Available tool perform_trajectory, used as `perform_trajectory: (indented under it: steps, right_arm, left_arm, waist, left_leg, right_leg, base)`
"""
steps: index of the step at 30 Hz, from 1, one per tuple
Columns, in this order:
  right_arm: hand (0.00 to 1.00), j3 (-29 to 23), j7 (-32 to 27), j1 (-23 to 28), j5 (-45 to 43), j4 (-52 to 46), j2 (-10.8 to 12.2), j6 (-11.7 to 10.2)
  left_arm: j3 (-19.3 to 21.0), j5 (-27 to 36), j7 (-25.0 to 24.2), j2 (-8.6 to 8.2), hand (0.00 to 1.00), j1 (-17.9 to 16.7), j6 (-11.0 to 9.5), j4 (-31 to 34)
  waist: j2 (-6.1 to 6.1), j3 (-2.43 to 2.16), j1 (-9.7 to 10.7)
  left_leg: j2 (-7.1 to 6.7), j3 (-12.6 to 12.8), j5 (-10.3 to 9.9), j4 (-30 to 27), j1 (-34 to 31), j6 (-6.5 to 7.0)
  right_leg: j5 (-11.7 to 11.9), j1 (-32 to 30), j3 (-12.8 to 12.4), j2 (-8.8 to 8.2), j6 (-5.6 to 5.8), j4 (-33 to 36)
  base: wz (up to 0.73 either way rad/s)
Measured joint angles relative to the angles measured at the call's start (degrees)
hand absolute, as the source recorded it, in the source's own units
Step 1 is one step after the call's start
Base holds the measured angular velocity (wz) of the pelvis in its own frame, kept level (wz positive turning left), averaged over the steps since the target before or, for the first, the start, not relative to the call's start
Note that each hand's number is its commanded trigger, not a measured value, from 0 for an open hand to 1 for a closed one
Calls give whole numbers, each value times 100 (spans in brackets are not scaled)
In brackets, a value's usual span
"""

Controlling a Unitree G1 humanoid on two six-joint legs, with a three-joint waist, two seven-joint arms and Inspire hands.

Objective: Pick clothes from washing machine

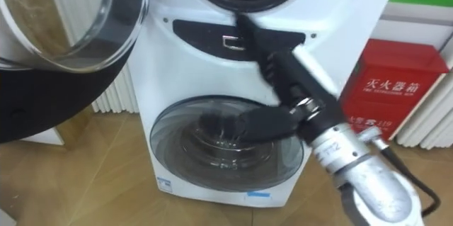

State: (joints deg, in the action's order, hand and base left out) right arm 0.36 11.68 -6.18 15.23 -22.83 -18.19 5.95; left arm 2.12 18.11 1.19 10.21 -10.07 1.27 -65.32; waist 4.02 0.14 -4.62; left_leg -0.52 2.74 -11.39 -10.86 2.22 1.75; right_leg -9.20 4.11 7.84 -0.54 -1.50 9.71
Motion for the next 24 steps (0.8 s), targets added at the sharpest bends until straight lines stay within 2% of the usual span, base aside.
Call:
perform_trajectory:
  steps: [7,11,18,20,21,24]
  right_arm:
    - [0,-172,-453,-456,265,488,-13,271]
    - [0,-181,-648,-737,538,561,0,286]
    - [0,-135,-659,-836,1112,601,6,296]
    - [0,-96,-704,-838,1212,607,20,296]
    - [0,-49,-745,-841,1301,632,68,295]
    - [0,126,-847,-860,1464,811,94,294]
  left_arm:
    - [119,-26,57,-8,0,-80,140,118]
    - [126,-48,58,-3,0,-53,223,131]
    - [124,-256,39,-6,0,-28,255,120]
    - [113,-258,42,-7,0,-24,255,121]
    - [114,-257,53,-7,0,-27,257,120]
    - [109,-255,106,-26,0,-23,281,140]
  waist:
    - [38,8,35]
    - [44,-3,-3]
    - [46,-5,-141]
    - [38,4,-212]
    - [38,37,-201]
    - [49,72,-232]
  left_leg:
    - [-28,-2,-3,-15,26,21]
    - [-30,-6,-7,-46,-44,27]
    - [-26,-17,-4,-63,-29,28]
    - [-26,-55,-4,-60,-1,28]
    - [-27,-114,-4,-55,33,28]
    - [-20,-140,-5,-56,25,28]
  right_leg:
    - [-3,63,2,1,6,0]
    - [-3,1,-6,8,5,1]
    - [-2,-11,15,-10,6,2]
    - [-3,20,40,-9,7,-3]
    - [-9,75,96,-11,17,-10]
    - [-22,111,166,-7,37,-7]
  base:
    - [0]
    - [0]
    - [1]
    - [5]
    - [20]
    - [15]
